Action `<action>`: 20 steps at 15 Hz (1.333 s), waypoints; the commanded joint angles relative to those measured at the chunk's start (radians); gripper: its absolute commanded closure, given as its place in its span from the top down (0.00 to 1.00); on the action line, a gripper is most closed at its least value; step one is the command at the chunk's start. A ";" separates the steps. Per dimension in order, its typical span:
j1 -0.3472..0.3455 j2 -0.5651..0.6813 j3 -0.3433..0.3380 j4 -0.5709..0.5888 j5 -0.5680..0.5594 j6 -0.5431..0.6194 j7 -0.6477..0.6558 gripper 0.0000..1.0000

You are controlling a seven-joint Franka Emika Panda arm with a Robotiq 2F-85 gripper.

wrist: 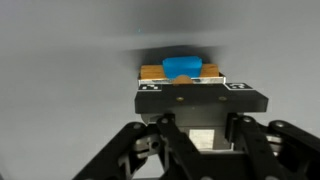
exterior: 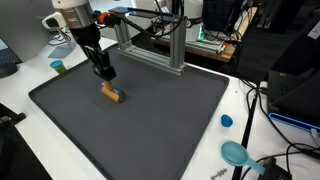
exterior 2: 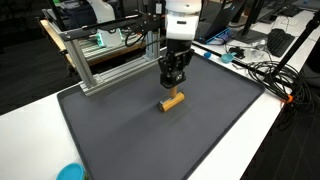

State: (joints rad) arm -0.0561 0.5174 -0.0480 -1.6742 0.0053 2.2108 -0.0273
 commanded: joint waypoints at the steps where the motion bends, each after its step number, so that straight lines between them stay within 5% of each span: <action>1: -0.015 -0.018 0.014 -0.048 0.010 -0.091 -0.035 0.22; 12: -0.012 -0.054 0.008 -0.076 0.001 -0.208 -0.047 0.22; 20: -0.003 -0.092 -0.007 -0.141 -0.019 -0.021 -0.008 0.22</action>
State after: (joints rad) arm -0.0614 0.4505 -0.0512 -1.7484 0.0055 2.0945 -0.0466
